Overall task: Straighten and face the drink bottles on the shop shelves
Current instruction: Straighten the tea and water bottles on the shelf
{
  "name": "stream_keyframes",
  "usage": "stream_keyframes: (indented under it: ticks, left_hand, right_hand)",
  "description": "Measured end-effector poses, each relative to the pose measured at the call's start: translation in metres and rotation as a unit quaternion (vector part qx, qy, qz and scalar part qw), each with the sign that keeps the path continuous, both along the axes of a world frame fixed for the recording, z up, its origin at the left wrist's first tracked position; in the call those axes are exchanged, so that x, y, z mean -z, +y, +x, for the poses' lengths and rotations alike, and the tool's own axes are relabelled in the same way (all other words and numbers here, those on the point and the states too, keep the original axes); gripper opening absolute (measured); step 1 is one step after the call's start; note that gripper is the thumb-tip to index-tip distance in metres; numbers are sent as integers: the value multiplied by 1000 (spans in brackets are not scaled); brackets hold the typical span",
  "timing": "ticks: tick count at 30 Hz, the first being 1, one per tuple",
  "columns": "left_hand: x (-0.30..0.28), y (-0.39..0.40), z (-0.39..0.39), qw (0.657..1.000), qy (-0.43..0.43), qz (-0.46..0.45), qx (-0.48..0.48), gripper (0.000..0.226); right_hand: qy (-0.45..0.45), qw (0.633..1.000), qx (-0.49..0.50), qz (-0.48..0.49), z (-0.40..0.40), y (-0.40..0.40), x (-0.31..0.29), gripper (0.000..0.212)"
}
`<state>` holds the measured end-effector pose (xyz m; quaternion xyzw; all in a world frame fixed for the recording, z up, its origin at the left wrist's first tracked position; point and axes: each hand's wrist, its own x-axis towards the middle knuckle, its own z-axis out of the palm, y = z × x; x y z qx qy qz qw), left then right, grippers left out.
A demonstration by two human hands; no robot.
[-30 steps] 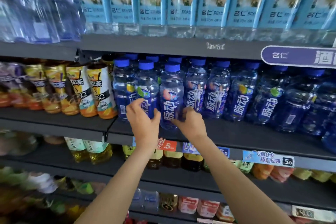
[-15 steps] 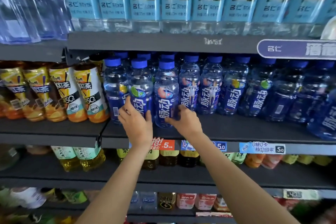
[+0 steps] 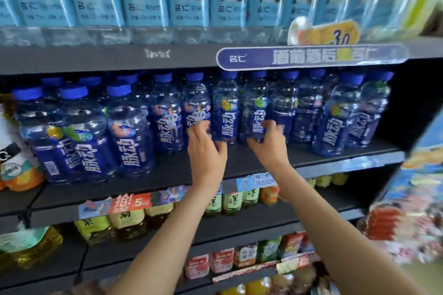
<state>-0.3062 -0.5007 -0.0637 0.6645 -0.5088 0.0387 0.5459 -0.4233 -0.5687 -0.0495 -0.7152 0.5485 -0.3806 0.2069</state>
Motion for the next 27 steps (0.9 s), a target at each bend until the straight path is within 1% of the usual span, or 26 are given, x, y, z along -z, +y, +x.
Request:
stream_keyframes:
  ticks: [2,4,5,7,9,10,12,14,17,19,21,22,23,24,26,27]
  left_hand:
    - [4,-18,-28,1000,2,14,20,43]
    - [6,-35,-56,999,3,24,31,44]
    - [5,-49,-78,999,4,29,37,44]
    - [5,-61,-95,998,1,39,50,44]
    - [6,-78,-123,997,-5,51,64,48]
    - [6,-84,-135,995,-12,55,78,51]
    - [5,-94,-158,991,-29,67,110,59]
    - [5,-100,-172,986,-46,81,136,68]
    - [2,-108,-185,984,-69,88,141,76]
    - [-1,-115,-195,986,-55,87,133,79]
    - [-4,-125,-209,990,-10,78,117,81]
    - [-5,-129,-216,991,16,78,108,80]
    - [-5,-135,-222,991,36,83,99,79]
    - [-5,-139,-227,990,50,94,90,78]
    - [-3,-145,-231,988,62,120,72,78]
    - [-2,-147,-231,988,60,126,64,79]
  right_hand:
    - [-9,995,82,-60,-36,-13,-3,60]
    - [2,977,165,-132,-72,-26,-9,62]
    - [0,969,191,-158,-96,-38,-13,63]
    - [-17,960,218,-176,-116,-49,-16,69]
    - [-29,966,206,-155,-140,-69,-12,79]
    - [-49,973,185,-126,-149,-79,-9,81]
    - [-118,982,130,-63,-160,-96,-1,73]
    - [-149,982,104,-52,-164,-103,5,66]
    - [-150,982,71,-86,-170,-104,7,70]
    - [-179,970,48,-159,-181,-99,0,60]
    - [-190,950,82,-235,-196,-101,-12,52]
    - [-183,946,115,-242,-206,-107,-17,55]
    - [-172,949,148,-220,-214,-116,-20,62]
    - [-154,958,168,-176,-222,-126,-20,70]
    - [-118,980,153,-55,-235,-144,-13,80]
    - [-120,983,137,-9,-239,-150,-10,79]
